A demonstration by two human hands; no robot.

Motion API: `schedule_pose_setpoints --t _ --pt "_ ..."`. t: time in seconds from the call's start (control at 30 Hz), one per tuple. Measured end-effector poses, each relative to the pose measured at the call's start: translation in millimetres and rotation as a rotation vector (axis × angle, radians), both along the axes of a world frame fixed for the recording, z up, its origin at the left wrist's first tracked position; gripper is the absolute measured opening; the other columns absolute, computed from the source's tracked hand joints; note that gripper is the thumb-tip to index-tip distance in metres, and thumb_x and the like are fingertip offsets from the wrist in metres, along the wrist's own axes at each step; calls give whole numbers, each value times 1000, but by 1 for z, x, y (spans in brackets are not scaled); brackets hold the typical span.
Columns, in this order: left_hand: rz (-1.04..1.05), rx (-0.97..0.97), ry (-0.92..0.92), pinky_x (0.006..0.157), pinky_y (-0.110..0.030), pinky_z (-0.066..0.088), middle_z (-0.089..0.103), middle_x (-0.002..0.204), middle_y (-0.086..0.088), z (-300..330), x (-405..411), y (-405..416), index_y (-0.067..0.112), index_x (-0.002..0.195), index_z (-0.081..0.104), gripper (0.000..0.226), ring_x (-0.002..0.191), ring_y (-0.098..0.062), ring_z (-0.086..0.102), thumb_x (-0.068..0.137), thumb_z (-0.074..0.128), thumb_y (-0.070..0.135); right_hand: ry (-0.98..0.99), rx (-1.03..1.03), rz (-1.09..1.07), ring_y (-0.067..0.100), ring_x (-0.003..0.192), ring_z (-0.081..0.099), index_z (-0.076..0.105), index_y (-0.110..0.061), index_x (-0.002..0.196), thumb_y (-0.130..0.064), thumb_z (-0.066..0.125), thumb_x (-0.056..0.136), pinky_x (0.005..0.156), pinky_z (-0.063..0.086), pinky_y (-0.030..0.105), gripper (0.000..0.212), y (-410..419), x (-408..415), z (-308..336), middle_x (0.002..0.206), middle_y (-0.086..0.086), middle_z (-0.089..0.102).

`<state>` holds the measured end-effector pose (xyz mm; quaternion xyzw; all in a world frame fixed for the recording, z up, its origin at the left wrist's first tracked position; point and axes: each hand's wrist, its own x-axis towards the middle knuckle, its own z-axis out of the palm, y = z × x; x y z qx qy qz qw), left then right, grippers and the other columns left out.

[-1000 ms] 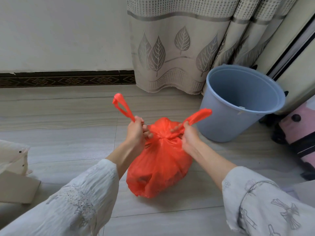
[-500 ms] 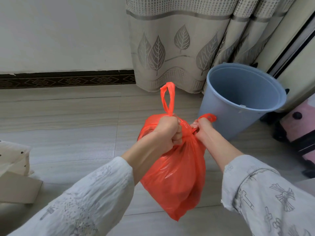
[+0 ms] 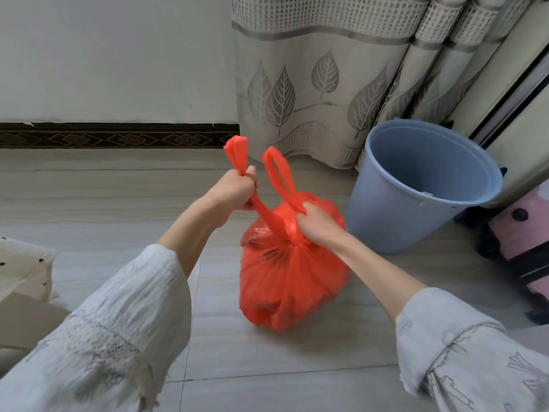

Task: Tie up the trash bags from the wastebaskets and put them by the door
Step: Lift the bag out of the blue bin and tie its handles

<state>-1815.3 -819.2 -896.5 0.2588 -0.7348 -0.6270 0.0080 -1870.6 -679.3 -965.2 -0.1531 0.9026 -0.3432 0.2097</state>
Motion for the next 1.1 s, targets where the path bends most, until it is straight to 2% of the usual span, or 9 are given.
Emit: schedule_pose_setpoints --t 0.07,0.2,0.37,0.5,0.6,0.7,0.87,0.97,1.1 --pt "-13 -34 12 52 -23 49 41 63 -4 0 -1 -4 14 65 41 38 57 -16 47 99 30 27 21 62 117 32 109 58 58 -1 111 -11 39 91 83 43 31 30 0 10 7 115 22 63" --pt "53 281 63 43 -18 52 45 65 -8 0 -2 -7 9 68 48 34 58 -17 50 97 38 25 -90 16 354 19 84 56 55 -21 78 -12 52 84 68 41 25 11 -6 29 17 79 0 61" --pt "-3 420 33 57 -20 57 61 82 -12 -9 5 -10 5 92 59 26 64 -13 65 93 47 28 -198 -16 377 10 88 56 67 -18 96 -39 54 90 78 42 24 26 -13 43 -4 93 -3 63" --pt "-135 -85 -5 78 -30 48 53 121 -3 -42 14 -11 10 135 36 53 105 -18 57 92 45 40 -296 13 361 14 55 39 42 -20 58 -42 34 97 53 34 24 45 -8 46 -13 59 0 42" --pt "-251 -251 7 72 -29 48 56 118 -12 -66 28 -14 5 128 40 42 96 -21 56 95 41 30 -370 4 298 13 56 39 39 -20 56 -42 26 98 54 32 23 49 -4 45 -9 61 2 42" --pt "-520 -289 -93 93 -33 43 56 118 -9 -78 38 -16 8 127 44 36 102 -17 51 96 40 27 -445 -98 175 12 57 40 40 -21 58 -35 29 98 57 30 23 44 -1 40 -6 62 -1 44" --pt "-805 -825 -203 94 -36 32 53 94 5 -76 38 -16 26 110 50 29 95 -15 43 90 44 47 -408 -137 22 4 36 36 41 -20 54 -36 34 96 45 26 20 46 12 27 -13 36 -9 43" --pt "-711 -628 -46 67 -26 36 46 65 5 -71 35 -6 25 68 45 27 67 -17 44 95 42 28 -452 -223 -30 6 32 35 49 -14 57 -26 37 96 43 27 20 43 15 22 -20 28 -8 42" --pt "-485 -42 -32 44 -22 28 27 47 6 -57 32 2 17 62 37 39 41 -11 24 98 34 32 -573 -365 -167 3 32 50 52 -11 70 -15 35 98 45 36 19 33 29 8 -23 42 -1 54"
